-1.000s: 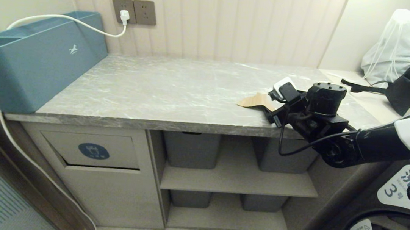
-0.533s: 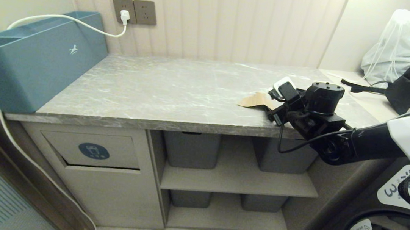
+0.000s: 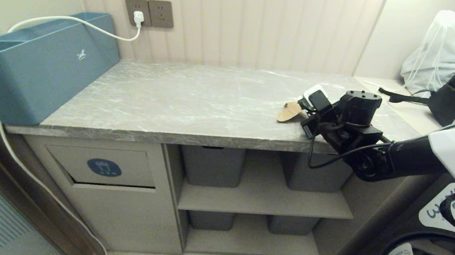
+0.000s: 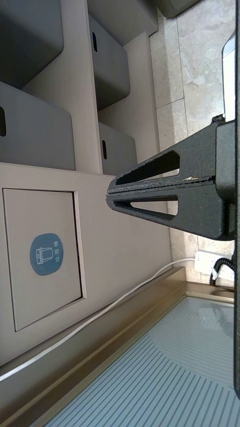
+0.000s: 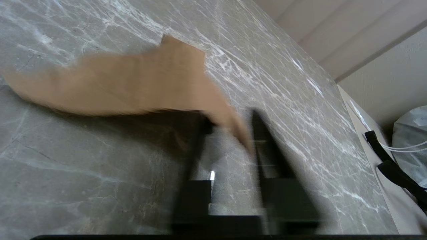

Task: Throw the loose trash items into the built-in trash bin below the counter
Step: Pick up the garbage, then hand it to the other hand

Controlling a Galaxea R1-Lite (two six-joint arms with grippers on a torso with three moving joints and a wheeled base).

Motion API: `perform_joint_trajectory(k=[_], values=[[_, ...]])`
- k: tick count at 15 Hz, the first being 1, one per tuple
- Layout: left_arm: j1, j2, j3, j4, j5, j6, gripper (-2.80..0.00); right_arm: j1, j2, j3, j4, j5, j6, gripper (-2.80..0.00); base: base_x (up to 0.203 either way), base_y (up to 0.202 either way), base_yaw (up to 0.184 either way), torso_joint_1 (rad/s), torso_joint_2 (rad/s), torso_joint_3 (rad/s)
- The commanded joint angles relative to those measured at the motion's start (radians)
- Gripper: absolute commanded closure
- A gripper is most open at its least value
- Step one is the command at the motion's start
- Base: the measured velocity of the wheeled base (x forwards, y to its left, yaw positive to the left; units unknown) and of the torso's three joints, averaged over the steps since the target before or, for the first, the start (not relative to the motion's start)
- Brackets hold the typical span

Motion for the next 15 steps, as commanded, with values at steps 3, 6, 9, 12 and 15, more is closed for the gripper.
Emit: perform_joint_trajectory(k=[3, 6, 9, 12, 15], values=[[0.000, 0.000, 0.001, -0.004, 0.005, -0.025, 0.00, 0.002, -0.003, 0.001, -0.005, -0.001, -0.016, 0.00, 0.000, 0.000, 0.000, 0.000, 0.00, 0.000], [0.000, 0.000, 0.003, -0.007, 0.015, -0.034, 0.00, 0.004, -0.016, 0.003, -0.009, 0.002, -0.016, 0.00, 0.000, 0.000, 0.000, 0.000, 0.00, 0.000], [0.000, 0.000, 0.003, -0.007, 0.011, -0.036, 0.00, 0.021, -0.073, 0.008, -0.006, 0.008, -0.015, 0.00, 0.000, 0.000, 0.000, 0.000, 0.00, 0.000], [0.000, 0.000, 0.003, -0.009, 0.017, -0.054, 0.00, 0.059, -0.129, 0.045, 0.003, 0.013, -0.009, 0.00, 0.000, 0.000, 0.000, 0.000, 0.00, 0.000], [0.000, 0.000, 0.001, -0.010, 0.017, -0.063, 0.00, 0.191, -0.225, 0.091, 0.026, 0.026, -0.004, 0.00, 0.000, 0.000, 0.000, 0.000, 0.00, 0.000]])
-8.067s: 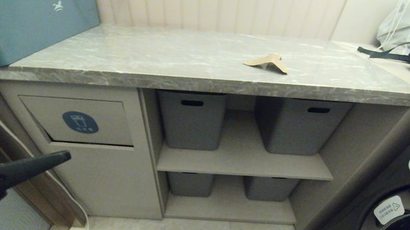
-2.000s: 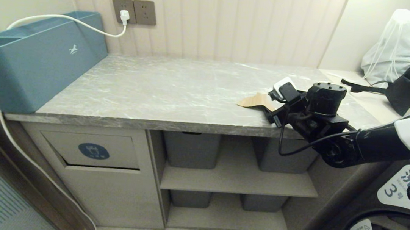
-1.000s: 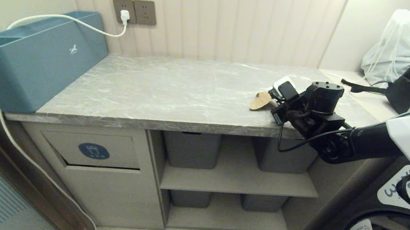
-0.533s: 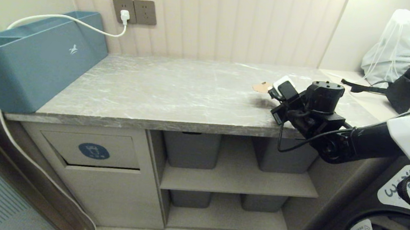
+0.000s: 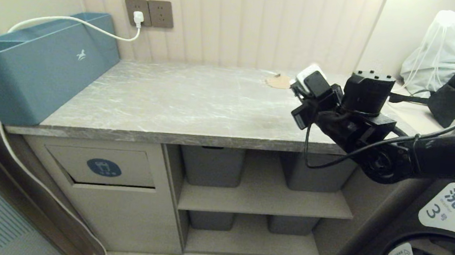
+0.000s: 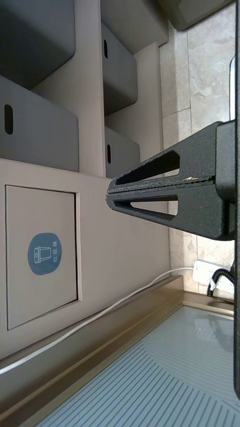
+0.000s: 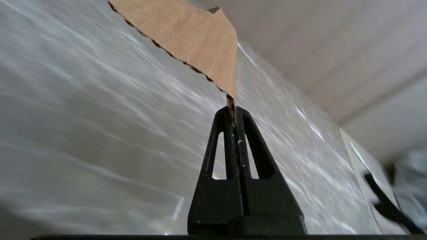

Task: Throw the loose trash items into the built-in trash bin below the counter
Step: Hand it to the other hand

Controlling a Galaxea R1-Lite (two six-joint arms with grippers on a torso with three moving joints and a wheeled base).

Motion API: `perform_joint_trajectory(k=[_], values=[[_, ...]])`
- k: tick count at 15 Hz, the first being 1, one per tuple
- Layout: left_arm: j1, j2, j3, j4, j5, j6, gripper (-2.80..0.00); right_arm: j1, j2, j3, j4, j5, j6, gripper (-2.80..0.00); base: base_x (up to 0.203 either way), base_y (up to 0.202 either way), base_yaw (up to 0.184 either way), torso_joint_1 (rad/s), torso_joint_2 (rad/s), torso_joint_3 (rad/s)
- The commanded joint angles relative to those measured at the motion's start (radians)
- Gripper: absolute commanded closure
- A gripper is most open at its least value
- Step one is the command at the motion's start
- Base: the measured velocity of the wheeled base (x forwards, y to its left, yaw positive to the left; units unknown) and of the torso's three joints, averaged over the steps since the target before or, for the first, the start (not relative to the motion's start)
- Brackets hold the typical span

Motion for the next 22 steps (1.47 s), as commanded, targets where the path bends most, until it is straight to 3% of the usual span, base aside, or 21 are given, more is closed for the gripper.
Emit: perform_joint_trajectory(k=[1, 3, 5, 9, 11, 13, 14, 17, 20, 22], values=[[0.000, 0.000, -0.007, -0.001, 0.002, -0.001, 0.00, 0.084, -0.065, 0.017, 0.003, 0.000, -0.003, 0.00, 0.000, 0.000, 0.000, 0.000, 0.00, 0.000], [0.000, 0.000, -0.056, 0.009, 0.004, -0.003, 0.00, 0.165, -0.075, 0.020, 0.006, 0.000, -0.003, 0.00, 0.000, 0.000, 0.000, 0.000, 0.00, 0.000], [0.000, 0.007, -0.068, 0.010, 0.002, -0.005, 0.00, 0.180, -0.076, 0.024, 0.006, 0.001, -0.002, 0.00, 0.000, 0.000, 0.000, 0.000, 0.00, 0.000], [-0.010, 0.164, -0.237, -0.014, -0.046, -0.050, 0.00, 0.324, -0.075, 0.038, 0.004, 0.001, 0.000, 0.00, 0.000, 0.000, 0.000, 0.000, 0.00, 0.000], [-0.026, 0.349, -0.310, -0.046, -0.156, -0.119, 0.00, 0.350, -0.075, 0.040, 0.003, 0.001, -0.001, 0.00, 0.000, 0.000, 0.000, 0.000, 0.00, 0.000], [-0.039, 0.490, -0.404, -0.076, -0.346, -0.230, 0.00, 0.374, -0.075, 0.046, 0.001, 0.002, -0.001, 0.00, 0.000, 0.000, 0.000, 0.000, 0.00, 0.000], [-0.044, 0.514, -0.432, -0.088, -0.400, -0.273, -2.80, 0.376, -0.074, 0.048, 0.001, 0.003, -0.002, 0.00, 0.000, 0.000, 0.000, 0.000, 0.00, 0.000], [-0.049, 0.740, -0.510, -0.163, -0.470, -0.368, -2.80, 0.383, -0.072, 0.049, 0.008, -0.001, -0.008, 0.00, 0.000, 0.000, 0.000, 0.000, 0.00, 0.000], [-0.119, 1.036, -0.681, -0.334, -0.500, -0.626, -2.80, 0.383, -0.072, 0.048, 0.016, -0.001, -0.009, 0.00, 0.000, 0.000, 0.000, 0.000, 0.00, 0.000], [-0.207, 1.177, -0.838, -0.406, -0.510, -0.823, -2.80, 0.383, -0.070, 0.045, 0.043, 0.004, -0.009, 0.00, 0.000, 0.000, 0.000, 0.000, 0.00, 0.000]])
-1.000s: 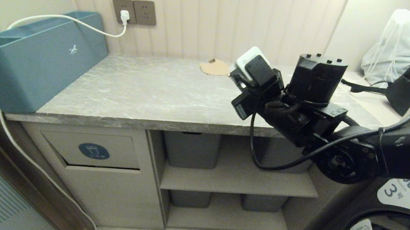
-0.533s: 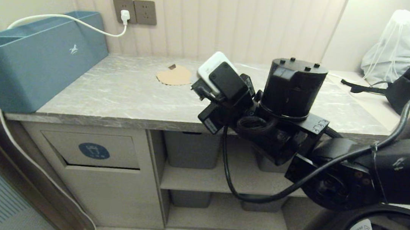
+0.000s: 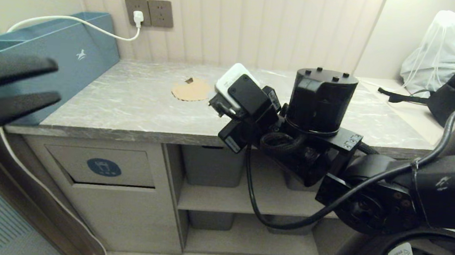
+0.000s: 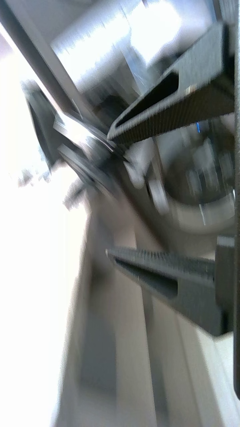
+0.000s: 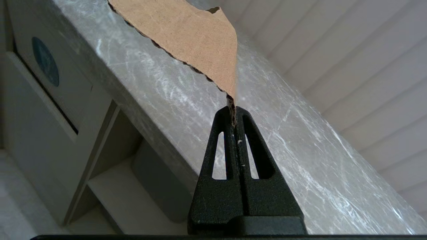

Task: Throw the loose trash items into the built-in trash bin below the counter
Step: Hand it to the other hand

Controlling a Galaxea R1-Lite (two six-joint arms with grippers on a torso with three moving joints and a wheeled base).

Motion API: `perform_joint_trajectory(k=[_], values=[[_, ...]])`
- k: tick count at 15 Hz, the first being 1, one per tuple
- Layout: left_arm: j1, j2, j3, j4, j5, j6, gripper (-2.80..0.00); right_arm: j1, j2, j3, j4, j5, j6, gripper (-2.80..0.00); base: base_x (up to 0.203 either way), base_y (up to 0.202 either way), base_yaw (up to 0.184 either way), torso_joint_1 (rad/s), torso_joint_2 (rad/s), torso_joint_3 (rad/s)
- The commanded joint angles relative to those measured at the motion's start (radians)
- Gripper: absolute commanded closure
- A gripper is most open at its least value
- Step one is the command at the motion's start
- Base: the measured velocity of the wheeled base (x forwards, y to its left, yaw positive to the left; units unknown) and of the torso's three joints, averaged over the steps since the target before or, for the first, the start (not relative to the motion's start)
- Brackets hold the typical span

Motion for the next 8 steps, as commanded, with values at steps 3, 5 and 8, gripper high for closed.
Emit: perform_joint_trajectory(k=[3, 5, 8], values=[[-0.092, 0.276, -0.164, -0.042, -0.005, -0.218, -2.80, 0.000, 0.002, -0.005, 0.004, -0.006, -0.003, 0.00, 0.000, 0.000, 0.000, 0.000, 0.00, 0.000], [-0.120, 0.331, -0.196, -0.047, -0.003, -0.258, -2.80, 0.000, 0.003, -0.007, -0.002, -0.008, -0.004, 0.00, 0.000, 0.000, 0.000, 0.000, 0.00, 0.000], [-0.159, 0.399, -0.219, -0.064, -0.002, -0.307, -2.80, 0.000, 0.003, -0.008, -0.004, -0.005, -0.011, 0.00, 0.000, 0.000, 0.000, 0.000, 0.00, 0.000]])
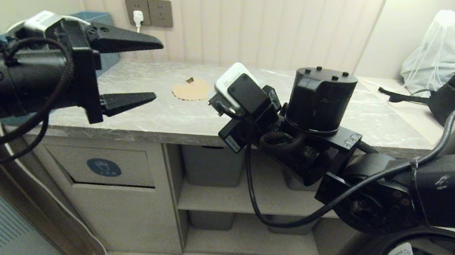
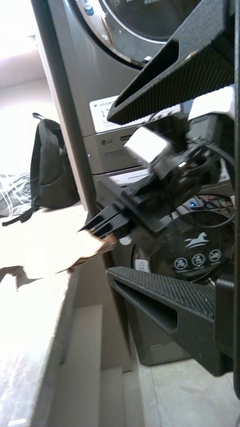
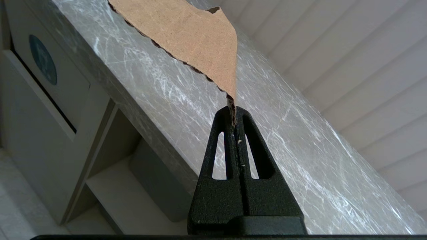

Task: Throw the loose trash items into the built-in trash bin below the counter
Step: Hand it to the other hand

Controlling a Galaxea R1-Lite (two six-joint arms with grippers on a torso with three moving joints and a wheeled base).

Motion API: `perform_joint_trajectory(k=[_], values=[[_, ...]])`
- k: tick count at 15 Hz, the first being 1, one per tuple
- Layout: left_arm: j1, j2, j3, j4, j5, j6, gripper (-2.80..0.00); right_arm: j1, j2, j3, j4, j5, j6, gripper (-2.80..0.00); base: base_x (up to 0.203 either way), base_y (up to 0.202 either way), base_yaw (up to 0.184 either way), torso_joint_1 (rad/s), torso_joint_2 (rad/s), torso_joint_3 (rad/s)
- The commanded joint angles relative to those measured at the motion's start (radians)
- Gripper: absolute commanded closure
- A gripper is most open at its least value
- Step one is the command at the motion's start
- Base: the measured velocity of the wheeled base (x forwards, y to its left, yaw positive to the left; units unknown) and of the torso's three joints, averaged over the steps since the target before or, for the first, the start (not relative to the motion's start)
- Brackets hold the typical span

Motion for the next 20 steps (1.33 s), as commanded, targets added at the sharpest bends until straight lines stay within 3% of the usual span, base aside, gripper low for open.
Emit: perform_joint_trajectory(k=[1, 6, 10, 12, 13, 20], values=[[-0.017, 0.073, -0.005, -0.027, -0.002, -0.007, -2.80, 0.001, 0.001, -0.001, -0.005, 0.001, -0.005, 0.00, 0.000, 0.000, 0.000, 0.000, 0.00, 0.000], [-0.027, 0.214, -0.067, -0.110, 0.027, -0.010, -2.80, 0.001, 0.001, -0.001, -0.005, 0.003, -0.007, 0.00, 0.000, 0.000, 0.000, 0.000, 0.00, 0.000], [-0.038, 0.295, -0.162, -0.111, 0.027, -0.077, -2.80, 0.001, 0.003, -0.001, 0.000, 0.005, -0.007, 0.00, 0.000, 0.000, 0.000, 0.000, 0.00, 0.000], [-0.048, 0.324, -0.191, -0.111, 0.027, -0.079, -2.80, 0.001, 0.003, -0.004, 0.009, 0.003, -0.007, 0.00, 0.000, 0.000, 0.000, 0.000, 0.00, 0.000], [-0.056, 0.327, -0.191, -0.111, 0.026, -0.077, 0.00, 0.001, 0.005, -0.005, 0.020, 0.003, -0.007, 0.00, 0.000, 0.000, 0.000, 0.000, 0.00, 0.000], [-0.054, 0.338, -0.173, -0.111, 0.025, -0.078, 0.00, 0.001, 0.017, -0.027, 0.055, -0.026, -0.004, 0.00, 0.000, 0.000, 0.000, 0.000, 0.00, 0.000]])
